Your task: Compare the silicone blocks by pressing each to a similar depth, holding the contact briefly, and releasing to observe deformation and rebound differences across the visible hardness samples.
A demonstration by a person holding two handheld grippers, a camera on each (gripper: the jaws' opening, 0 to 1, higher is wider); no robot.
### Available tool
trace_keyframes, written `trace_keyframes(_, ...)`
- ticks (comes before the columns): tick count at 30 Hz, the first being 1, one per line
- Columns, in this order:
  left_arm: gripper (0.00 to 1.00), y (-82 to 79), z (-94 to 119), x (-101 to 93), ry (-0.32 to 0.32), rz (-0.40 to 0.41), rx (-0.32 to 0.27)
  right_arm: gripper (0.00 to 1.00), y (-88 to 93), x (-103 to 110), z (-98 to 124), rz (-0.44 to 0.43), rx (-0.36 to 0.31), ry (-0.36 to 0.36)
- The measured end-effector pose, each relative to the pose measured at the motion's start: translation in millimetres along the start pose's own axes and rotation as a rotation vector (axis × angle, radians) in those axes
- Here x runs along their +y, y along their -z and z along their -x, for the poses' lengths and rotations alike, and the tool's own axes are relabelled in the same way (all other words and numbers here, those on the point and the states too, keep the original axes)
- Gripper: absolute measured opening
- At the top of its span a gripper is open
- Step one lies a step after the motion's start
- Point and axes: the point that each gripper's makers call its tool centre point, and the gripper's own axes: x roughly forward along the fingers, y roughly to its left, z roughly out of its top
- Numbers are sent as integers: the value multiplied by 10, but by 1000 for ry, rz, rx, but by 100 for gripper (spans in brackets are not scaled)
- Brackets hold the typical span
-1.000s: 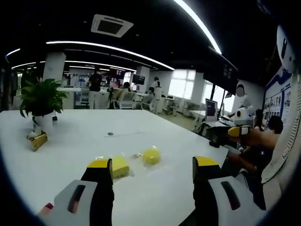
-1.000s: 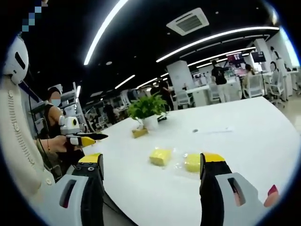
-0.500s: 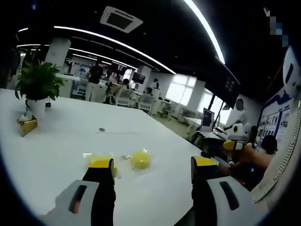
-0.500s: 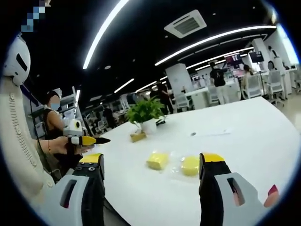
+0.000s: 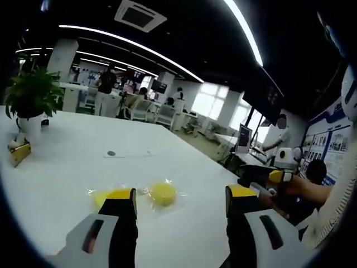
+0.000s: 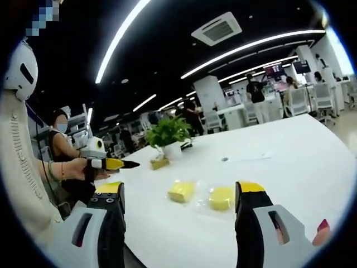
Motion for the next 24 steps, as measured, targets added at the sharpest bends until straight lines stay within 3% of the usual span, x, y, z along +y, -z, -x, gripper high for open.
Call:
trace_keyframes(5, 63, 23, -131, 54, 5, 15, 11, 75, -15, -44, -28, -1, 3, -2)
trace_keyframes(13, 62, 77, -361, 211, -7, 112, 10, 75, -30, -117, -55, -4, 13, 1)
trace_keyframes(24, 60, 179, -755, 370, 2, 206, 27, 75, 111, -262, -84, -32, 51, 21)
